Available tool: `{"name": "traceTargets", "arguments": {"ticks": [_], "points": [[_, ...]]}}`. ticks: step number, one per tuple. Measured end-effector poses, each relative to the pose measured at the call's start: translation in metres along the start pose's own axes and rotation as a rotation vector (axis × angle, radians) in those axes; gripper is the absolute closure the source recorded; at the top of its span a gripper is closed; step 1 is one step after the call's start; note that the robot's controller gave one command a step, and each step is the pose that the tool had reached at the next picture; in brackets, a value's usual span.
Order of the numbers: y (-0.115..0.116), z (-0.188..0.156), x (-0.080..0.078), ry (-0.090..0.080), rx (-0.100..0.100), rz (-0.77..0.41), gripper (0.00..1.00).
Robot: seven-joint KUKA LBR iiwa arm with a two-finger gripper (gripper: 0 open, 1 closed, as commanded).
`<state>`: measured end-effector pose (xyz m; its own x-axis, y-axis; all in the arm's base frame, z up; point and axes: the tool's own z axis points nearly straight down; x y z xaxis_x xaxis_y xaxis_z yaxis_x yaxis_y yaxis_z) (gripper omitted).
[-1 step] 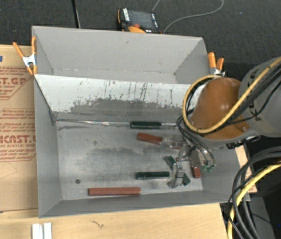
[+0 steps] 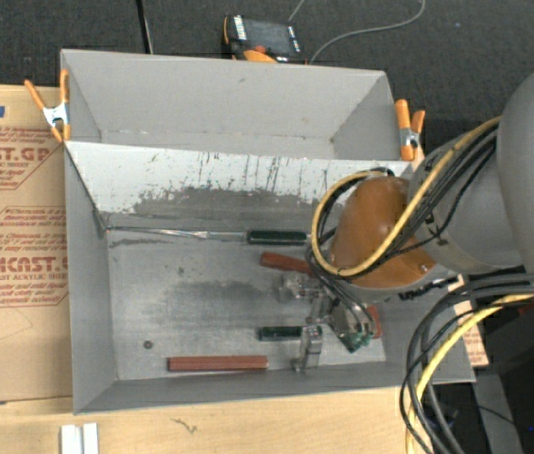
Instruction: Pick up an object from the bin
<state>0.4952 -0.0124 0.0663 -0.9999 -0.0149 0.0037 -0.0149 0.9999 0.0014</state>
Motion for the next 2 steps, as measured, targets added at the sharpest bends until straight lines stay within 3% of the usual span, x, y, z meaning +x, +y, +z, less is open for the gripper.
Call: {"name": "traceTargets", "arguments": {"ticks": [1, 2], "points": [[-0.001, -0.004, -0.001, -0.004, 0.001, 0.001, 1.00], [-0.029, -0.164, -0.026, -0.013, 0.004, -0.223, 1.00]]}}
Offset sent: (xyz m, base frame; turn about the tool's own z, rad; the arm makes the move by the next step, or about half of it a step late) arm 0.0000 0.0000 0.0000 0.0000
